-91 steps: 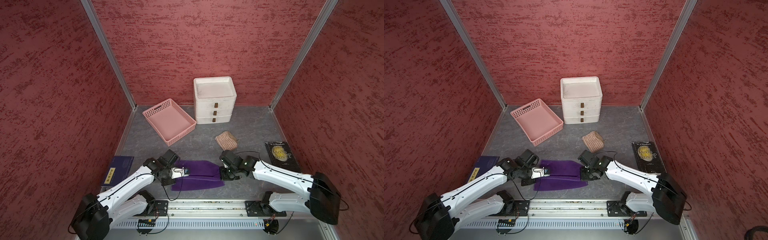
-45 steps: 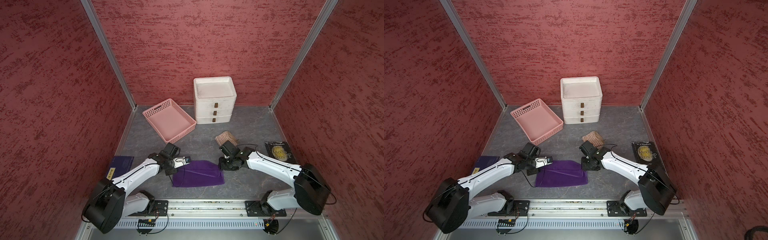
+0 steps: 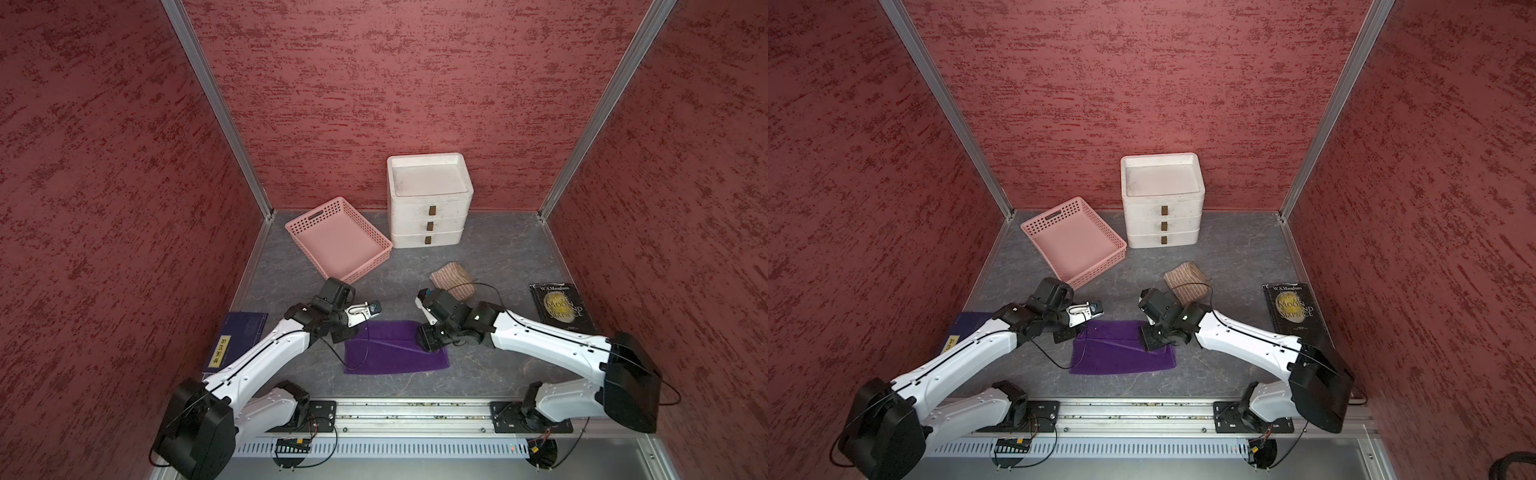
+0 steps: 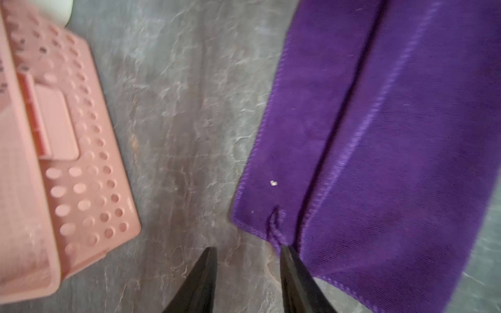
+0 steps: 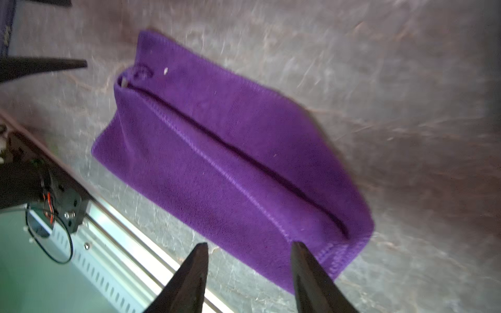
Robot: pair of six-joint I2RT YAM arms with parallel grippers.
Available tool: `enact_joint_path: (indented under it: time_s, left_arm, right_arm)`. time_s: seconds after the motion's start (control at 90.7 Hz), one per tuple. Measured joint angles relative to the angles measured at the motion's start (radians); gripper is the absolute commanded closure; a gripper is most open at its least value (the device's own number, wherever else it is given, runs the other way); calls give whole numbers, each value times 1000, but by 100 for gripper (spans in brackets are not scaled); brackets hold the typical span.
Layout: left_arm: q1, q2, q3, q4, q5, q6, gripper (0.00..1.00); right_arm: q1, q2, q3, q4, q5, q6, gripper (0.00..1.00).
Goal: Fold the square dishcloth
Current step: Fold the cleaning item at the center of the board.
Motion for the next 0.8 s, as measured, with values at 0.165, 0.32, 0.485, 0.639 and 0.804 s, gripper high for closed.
enact_joint_path:
  time_s: [0.165,0.32,0.485,0.639,0.804]
  left_arm:
    - [-122,-10,-61,-3,-11,-27,66]
    - [-267,12,-172,20,-94,-51,66]
    - [-327,32,-205,84,-195,-62,66]
    - [-360,37,-215,131,-256,-60,66]
    - [-385,35,-227,161,-301,-43,66]
  right_arm:
    - [2,42,-72,32,-49,46,46]
    - [2,42,-118,61,-100,79,48]
    - [2,42,-128,71,-116,96,47]
    - [0,62,-133,79,-107,105,47]
    - [-41,130,-104,87,-69,104,47]
